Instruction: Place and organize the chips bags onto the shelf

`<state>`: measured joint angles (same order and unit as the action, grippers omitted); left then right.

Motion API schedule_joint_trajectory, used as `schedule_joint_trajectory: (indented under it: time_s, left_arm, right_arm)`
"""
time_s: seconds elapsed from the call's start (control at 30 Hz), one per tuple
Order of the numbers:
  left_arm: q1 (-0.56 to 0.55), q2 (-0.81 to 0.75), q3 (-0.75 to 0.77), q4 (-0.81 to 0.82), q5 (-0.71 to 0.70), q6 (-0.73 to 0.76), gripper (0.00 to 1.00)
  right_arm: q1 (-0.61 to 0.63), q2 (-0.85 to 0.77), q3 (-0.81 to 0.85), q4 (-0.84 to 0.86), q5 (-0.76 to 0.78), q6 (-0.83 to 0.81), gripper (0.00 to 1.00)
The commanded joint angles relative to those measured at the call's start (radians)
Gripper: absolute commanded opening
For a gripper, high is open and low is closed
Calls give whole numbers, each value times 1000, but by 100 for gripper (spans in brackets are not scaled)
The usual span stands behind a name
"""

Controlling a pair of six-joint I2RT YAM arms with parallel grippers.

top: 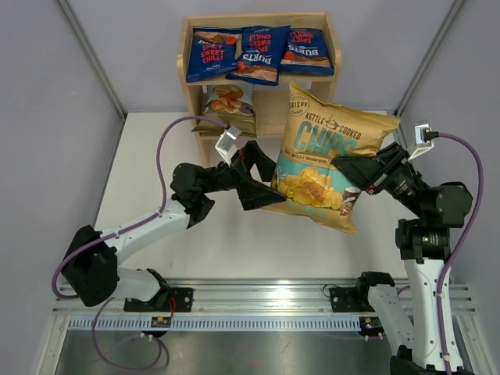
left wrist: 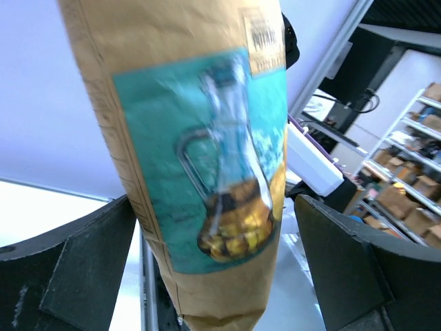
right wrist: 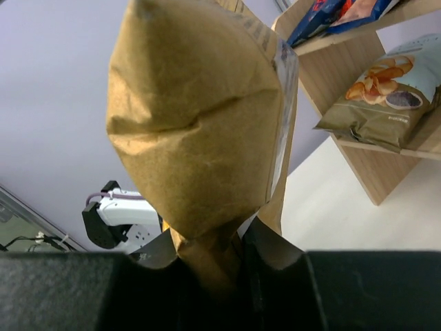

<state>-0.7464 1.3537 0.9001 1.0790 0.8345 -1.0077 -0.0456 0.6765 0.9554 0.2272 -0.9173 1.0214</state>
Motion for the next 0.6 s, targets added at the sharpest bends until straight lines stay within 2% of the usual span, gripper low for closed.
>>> schedule_joint_trajectory:
  time_s: [0.0, 0.17, 0.27, 0.3, 0.37, 0.4, 0.47, 0.57]
  left_arm:
    - [-44, -60, 0, -129, -75, 181, 99]
    - [-62, -70, -15, -133, -149, 193, 98]
    - [-67, -56, -26, -91, -166, 170, 87]
    - [-67, -54, -36, -46, -176, 143, 69]
    - [-67, -51, -47, -10, -186, 120, 50]
    - [-67, -53, -52, -4, -198, 113, 36]
    - [-67, -64, -82, 10, -219, 121, 25]
    - [-67, -79, -102, 13, -239, 132, 18]
  right_arm:
    - [1, 9, -41, 285, 133, 132, 25]
    - [0, 18, -88, 412, 185, 221, 25]
    - [0, 20, -125, 497, 219, 270, 24]
    - [0, 18, -127, 489, 221, 269, 24]
    - [0, 17, -127, 475, 213, 252, 25]
    - [0, 17, -126, 445, 201, 246, 25]
    - [0, 15, -121, 411, 192, 217, 27]
    - [0, 11, -122, 363, 178, 186, 31]
